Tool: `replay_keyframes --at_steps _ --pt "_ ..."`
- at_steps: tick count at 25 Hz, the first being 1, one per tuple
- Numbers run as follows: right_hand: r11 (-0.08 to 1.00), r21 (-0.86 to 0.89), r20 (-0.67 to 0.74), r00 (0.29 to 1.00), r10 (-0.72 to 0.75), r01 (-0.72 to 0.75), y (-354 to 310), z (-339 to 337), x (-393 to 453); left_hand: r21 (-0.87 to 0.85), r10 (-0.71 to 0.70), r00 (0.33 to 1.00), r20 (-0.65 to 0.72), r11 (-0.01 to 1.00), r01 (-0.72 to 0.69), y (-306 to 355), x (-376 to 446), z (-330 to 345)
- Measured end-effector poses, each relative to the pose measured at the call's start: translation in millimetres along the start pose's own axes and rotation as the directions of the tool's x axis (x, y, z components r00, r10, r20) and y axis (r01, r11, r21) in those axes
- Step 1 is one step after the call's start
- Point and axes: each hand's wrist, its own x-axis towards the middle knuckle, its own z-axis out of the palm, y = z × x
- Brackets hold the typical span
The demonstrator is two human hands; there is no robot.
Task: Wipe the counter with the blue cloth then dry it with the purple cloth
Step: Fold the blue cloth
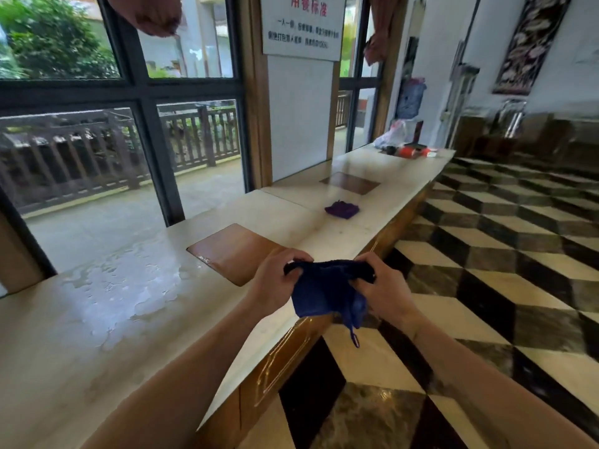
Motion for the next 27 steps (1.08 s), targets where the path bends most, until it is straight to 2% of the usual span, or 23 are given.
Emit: replay_keyframes --at_steps 6,14,19,27 --pt "0.994 0.000 -0.067 0.992 0.107 -0.108 26.6 -16.6 51.1 -0.142 0.031 0.995 0.095 0.990 -0.017 -13.5 71.1 31.5" --pt "0.976 -0.009 -0.226 0.952 0.208 -0.216 54.8 -38.6 123.3 -0.278 0.127 0.981 0.146 0.957 -0.083 -33.1 185.0 79.0" --pt "0.960 0.007 -0.317 0.909 0.269 -0.282 92.5 -68.5 153.6 -0.341 0.197 0.963 0.185 0.932 -0.125 -24.2 246.2 132.3" --pt "0.956 0.011 -0.383 0.882 0.274 -0.292 201.6 -155.2 222.6 -0.390 0.246 0.951 0.189 0.907 -0.158 20.5 361.0 254.3"
